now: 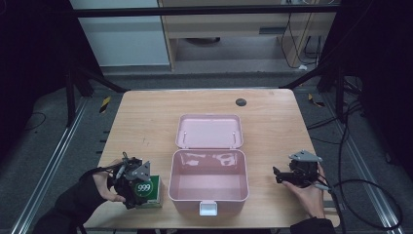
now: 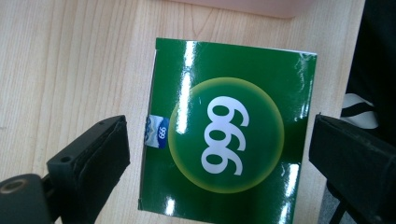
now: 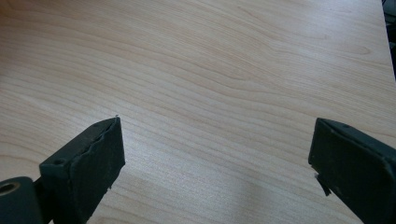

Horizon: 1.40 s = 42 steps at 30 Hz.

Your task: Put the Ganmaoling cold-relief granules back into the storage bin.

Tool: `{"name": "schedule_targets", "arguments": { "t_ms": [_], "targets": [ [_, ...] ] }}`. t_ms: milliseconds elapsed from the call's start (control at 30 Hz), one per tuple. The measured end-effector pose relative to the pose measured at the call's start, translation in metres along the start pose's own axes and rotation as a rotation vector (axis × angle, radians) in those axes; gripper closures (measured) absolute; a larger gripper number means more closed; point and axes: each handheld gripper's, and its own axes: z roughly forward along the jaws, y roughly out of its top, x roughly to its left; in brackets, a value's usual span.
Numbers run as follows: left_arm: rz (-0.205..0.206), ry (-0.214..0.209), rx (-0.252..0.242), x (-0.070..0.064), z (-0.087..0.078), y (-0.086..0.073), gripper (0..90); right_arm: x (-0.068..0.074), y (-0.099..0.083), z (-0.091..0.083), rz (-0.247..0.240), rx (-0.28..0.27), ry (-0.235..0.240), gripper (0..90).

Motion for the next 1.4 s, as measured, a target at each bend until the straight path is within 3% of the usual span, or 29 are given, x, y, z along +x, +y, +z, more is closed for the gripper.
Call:
{"name": "schedule_targets", "arguments": {
  "t_ms": [667,1133,1400],
  "targets": [
    [-0.006,-0.049,0.034,0.004,0.026,-0.003,7.7,0.001,-0.001,0.003,-0.021,0.022,0.006,3.5],
    [-0.007,-0.096,0.036,0.008,0.032,-0.004,10.2,0.003,-0.001,0.004,-0.025,0.037,0.008,3.3],
    [0.001,-0.1,0.05,0.008,0.031,-0.002,13.0,0.002,-0.001,0.004,-0.027,0.035,0.007,3.5]
  ]
}}
